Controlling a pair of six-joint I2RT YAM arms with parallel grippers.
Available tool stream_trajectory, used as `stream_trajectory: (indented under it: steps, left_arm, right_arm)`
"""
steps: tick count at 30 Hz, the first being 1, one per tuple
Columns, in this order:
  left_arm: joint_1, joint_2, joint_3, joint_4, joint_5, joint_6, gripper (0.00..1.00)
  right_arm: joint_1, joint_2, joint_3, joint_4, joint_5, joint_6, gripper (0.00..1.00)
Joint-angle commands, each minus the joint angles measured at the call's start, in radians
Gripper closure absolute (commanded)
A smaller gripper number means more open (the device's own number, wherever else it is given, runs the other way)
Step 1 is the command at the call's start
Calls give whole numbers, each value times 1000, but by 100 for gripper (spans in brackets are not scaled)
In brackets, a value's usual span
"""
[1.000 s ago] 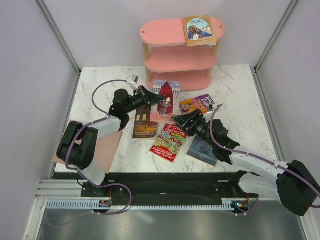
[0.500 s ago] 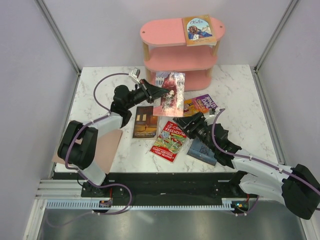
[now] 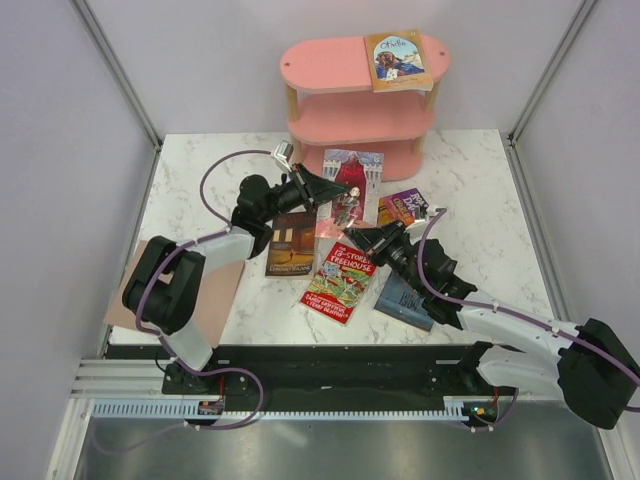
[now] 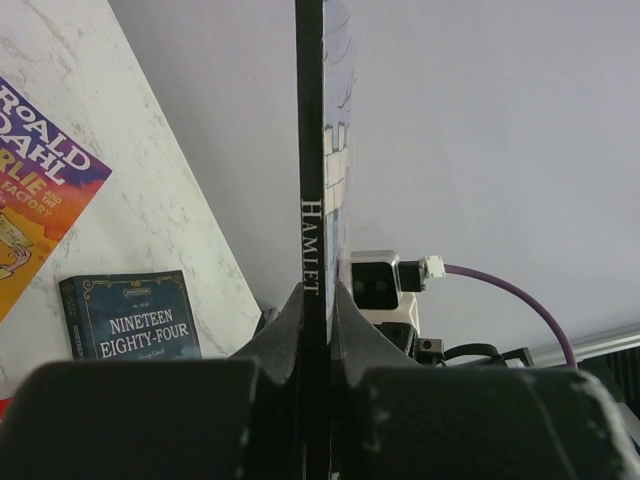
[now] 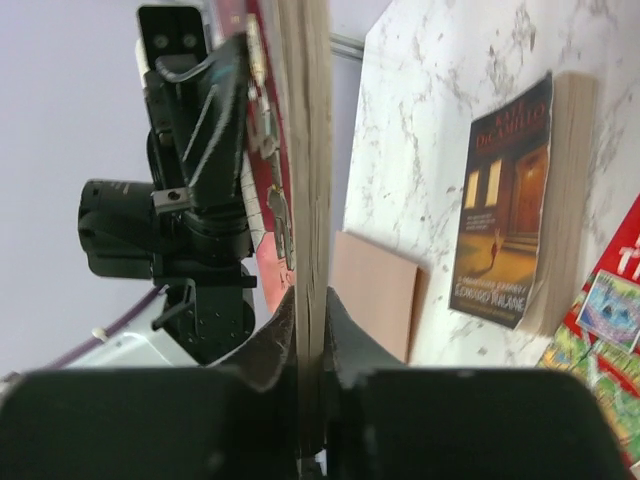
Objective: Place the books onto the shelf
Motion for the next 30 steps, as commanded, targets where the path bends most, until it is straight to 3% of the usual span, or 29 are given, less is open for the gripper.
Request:
stream_trajectory:
  steps: [1,4,5,7,10,11,18,22,30]
  left_arm:
    - [-5,8,20,78,29,-41,98]
    - [1,14,18,68,55,-22,83]
    - [4,10,12,59,58,-6,65]
    - [22,-2,-6,11,67,22,48]
    - [67,-54,-45,-105,66,132,11]
    - [81,-68,-55,-133,63,157,6]
    - [205,-206,-141,-334,90,316,0]
    - [211,-251,-169,-443,107,399,0]
    - [214,-279,-243,-503,138,484,0]
  right_arm:
    - [-1,-28,46,8,41,-13,100]
    - [0,-61,37,-11,61,-33,100]
    - [-1,-71,38,-21,62,-40,100]
    - [-1,-98,52,-72,85,-80,100]
    - [-15,-133,87,-152,98,-145,100]
    - [-16,-138,101,-172,101,-184,100]
    - [-38,-103,287,-347,1,-356,100]
    - [-58,-42,337,-354,-150,-407,100]
    - [-108,90,446,-385,-361,-488,100]
